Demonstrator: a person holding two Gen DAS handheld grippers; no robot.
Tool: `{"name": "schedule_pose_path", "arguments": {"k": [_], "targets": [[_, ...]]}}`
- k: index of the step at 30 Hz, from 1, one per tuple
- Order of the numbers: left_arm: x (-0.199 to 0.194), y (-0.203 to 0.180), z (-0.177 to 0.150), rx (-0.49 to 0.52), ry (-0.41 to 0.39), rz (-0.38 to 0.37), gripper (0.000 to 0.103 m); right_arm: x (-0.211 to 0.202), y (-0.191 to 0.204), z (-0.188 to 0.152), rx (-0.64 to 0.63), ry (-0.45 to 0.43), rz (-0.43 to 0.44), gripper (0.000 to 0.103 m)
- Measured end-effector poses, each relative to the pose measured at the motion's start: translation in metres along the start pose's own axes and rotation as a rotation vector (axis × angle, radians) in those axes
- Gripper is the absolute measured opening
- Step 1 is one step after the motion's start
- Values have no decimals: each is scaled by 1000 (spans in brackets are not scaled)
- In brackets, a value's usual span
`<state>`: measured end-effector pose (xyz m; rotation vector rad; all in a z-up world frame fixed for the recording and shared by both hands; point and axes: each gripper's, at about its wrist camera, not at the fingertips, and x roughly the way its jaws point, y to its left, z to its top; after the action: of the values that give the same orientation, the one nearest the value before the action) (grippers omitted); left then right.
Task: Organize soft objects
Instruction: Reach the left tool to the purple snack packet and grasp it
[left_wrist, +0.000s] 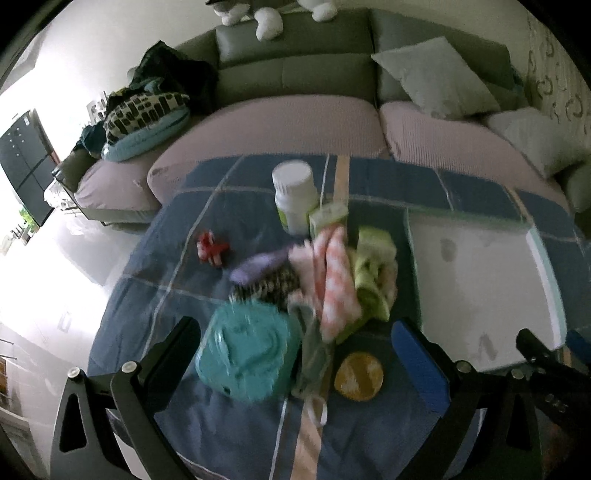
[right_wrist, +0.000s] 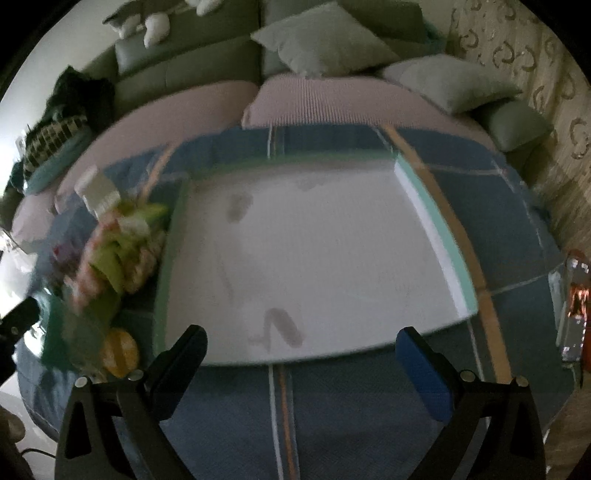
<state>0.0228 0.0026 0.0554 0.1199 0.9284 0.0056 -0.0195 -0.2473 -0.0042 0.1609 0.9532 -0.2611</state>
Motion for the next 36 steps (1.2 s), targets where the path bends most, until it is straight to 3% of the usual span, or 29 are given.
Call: {"name": "schedule_pose_path", "arguments": {"k": [9,15,21,30,36], "targets": [[-8,22,57,-106,-74,-17,103,-37,17,55,4,-151,81,103],[1,37,71,-187,-105,-43,103,-34,34,69,-5,-174,141,103],[18,51,71,-256,-116,-61,103,-19,44,70,5,-162,183,103],[40,72,64,-328,-133,18,103,26,65,57,-48,-69,172,103],[46,111,51,-415,-107,44,103,47,74,47,-77,-13,163,103]]}}
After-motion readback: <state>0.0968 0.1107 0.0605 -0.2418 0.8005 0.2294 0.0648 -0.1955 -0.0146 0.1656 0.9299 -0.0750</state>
